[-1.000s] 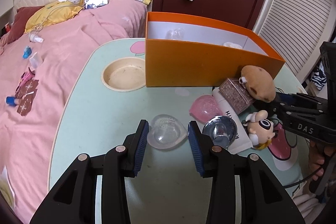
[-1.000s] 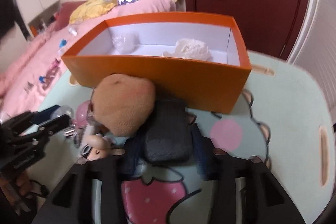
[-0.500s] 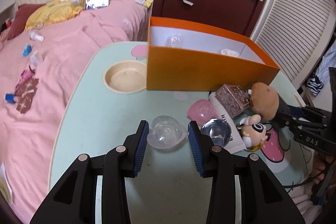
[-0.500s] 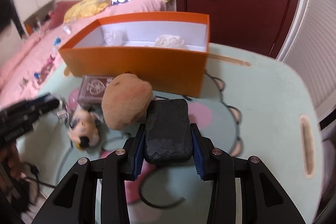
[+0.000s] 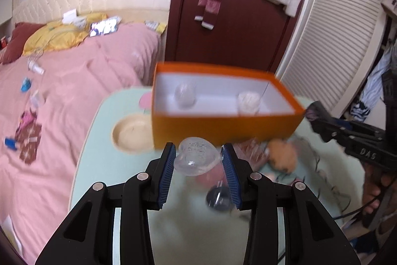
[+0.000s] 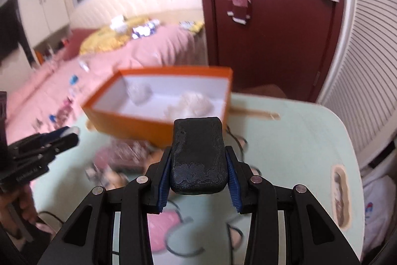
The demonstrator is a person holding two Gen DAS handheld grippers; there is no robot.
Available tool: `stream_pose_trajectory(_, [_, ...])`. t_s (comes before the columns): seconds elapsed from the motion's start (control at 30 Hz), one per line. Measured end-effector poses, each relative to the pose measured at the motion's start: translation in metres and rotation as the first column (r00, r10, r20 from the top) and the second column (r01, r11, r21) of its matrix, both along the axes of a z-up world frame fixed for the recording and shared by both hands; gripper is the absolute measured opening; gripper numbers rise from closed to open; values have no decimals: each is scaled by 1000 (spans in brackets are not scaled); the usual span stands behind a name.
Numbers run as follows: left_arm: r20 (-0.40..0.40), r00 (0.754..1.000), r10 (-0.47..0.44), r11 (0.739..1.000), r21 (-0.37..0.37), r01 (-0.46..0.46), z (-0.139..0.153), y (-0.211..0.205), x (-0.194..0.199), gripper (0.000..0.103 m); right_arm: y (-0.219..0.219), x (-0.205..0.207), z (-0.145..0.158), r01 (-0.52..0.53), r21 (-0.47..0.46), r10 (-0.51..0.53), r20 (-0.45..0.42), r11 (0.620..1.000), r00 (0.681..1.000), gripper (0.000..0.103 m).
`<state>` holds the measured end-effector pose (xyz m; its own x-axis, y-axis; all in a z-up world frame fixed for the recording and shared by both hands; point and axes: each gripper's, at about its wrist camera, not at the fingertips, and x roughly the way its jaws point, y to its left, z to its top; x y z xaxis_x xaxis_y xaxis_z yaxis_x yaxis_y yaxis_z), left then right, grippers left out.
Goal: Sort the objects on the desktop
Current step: 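Carry the cup and case into the orange box and open both tools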
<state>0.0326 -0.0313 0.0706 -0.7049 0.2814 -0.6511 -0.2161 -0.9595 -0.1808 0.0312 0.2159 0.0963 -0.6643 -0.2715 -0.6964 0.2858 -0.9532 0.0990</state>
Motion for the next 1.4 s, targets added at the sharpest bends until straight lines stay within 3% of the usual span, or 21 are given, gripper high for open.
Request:
stream_pose_trajectory(0.23, [-73, 997, -38, 999, -23, 37, 25, 14, -38, 41, -25, -33, 11, -30, -18, 29, -44, 999, 999, 38])
stream_pose_trajectory(0.57, [-11, 998, -59, 998, 4, 59, 7, 30, -88, 41, -48, -76, -6, -59, -43, 59, 2, 997, 998, 39])
stream_pose_trajectory(0.9, [35, 999, -18, 1000, 0, 18, -12, 24, -96, 42, -58, -92, -24, -77, -51, 79, 40, 996, 996, 39])
stream_pose_trajectory(1.0, [37, 999, -4, 1000, -6, 5, -14, 21, -95, 48, -58, -91, -25, -79, -51, 81, 33, 996, 996, 40])
stream_pose_trajectory(1.1, [31, 1000, 1, 1000, -3, 0, -14, 21, -94, 61, -57, -89, -24, -77, -49, 79, 27, 996, 997, 47])
stream_pose_trajectory(1.4, [43, 999, 11, 1000, 14, -12, -8, 14, -84, 63, -51, -82, -20, -64, -59, 65, 27, 996, 997, 47])
